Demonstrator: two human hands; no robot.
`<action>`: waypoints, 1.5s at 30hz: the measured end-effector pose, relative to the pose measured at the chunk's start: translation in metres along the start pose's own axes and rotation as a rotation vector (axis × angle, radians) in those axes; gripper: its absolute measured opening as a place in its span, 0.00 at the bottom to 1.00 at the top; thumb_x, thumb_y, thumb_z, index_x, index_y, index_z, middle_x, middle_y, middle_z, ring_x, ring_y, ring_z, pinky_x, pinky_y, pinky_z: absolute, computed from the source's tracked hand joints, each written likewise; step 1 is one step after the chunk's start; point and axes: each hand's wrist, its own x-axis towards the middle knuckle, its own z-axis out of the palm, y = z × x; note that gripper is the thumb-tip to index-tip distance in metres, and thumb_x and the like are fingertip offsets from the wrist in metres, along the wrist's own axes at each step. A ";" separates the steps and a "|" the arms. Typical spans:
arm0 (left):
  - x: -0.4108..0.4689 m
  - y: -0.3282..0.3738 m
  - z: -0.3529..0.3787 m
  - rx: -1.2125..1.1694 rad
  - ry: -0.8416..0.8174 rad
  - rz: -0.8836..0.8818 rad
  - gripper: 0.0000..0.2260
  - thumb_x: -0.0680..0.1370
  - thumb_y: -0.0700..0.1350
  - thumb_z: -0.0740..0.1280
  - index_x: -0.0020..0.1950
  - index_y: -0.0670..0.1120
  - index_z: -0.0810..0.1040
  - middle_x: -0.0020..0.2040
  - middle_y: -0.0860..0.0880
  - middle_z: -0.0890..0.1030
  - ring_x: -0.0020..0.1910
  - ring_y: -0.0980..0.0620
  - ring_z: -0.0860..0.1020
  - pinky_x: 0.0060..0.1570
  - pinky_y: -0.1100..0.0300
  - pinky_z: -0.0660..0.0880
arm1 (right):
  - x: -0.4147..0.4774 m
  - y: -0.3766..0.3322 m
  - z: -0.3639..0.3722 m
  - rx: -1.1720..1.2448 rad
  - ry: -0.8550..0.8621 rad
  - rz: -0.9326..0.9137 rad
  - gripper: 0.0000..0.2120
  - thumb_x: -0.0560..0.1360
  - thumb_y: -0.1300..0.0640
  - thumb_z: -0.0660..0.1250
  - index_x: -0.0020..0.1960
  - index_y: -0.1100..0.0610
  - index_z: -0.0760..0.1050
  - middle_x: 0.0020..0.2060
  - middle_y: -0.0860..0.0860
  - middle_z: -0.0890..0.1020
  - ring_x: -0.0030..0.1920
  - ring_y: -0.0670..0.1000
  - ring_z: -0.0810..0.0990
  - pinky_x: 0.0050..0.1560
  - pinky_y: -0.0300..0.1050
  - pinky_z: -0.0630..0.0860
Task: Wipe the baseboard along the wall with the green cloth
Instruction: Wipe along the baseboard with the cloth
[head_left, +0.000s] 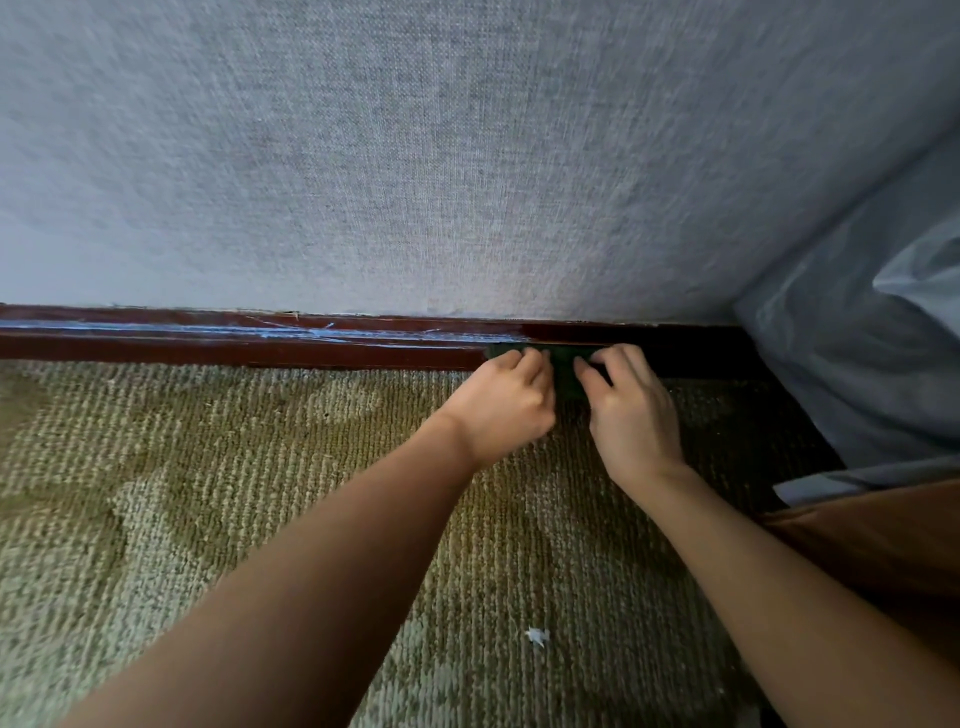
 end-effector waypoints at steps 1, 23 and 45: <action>0.000 0.001 0.000 0.006 -0.014 -0.014 0.14 0.68 0.41 0.61 0.48 0.45 0.84 0.47 0.45 0.84 0.42 0.52 0.81 0.39 0.64 0.76 | 0.000 0.000 0.001 -0.002 -0.008 0.001 0.12 0.62 0.73 0.73 0.45 0.69 0.80 0.38 0.63 0.79 0.38 0.62 0.79 0.30 0.48 0.76; -0.008 -0.002 -0.003 0.090 0.043 0.018 0.16 0.73 0.41 0.57 0.55 0.44 0.81 0.50 0.46 0.83 0.47 0.52 0.80 0.44 0.62 0.78 | 0.007 -0.003 -0.006 -0.014 -0.267 0.139 0.19 0.80 0.55 0.49 0.67 0.57 0.68 0.61 0.53 0.70 0.60 0.51 0.68 0.55 0.41 0.63; -0.023 -0.030 -0.022 0.070 0.326 -0.002 0.14 0.76 0.38 0.55 0.44 0.42 0.81 0.45 0.43 0.82 0.45 0.45 0.80 0.44 0.58 0.76 | 0.023 -0.021 -0.024 -0.012 -0.114 -0.008 0.26 0.76 0.53 0.42 0.60 0.62 0.73 0.55 0.57 0.74 0.58 0.54 0.70 0.52 0.41 0.66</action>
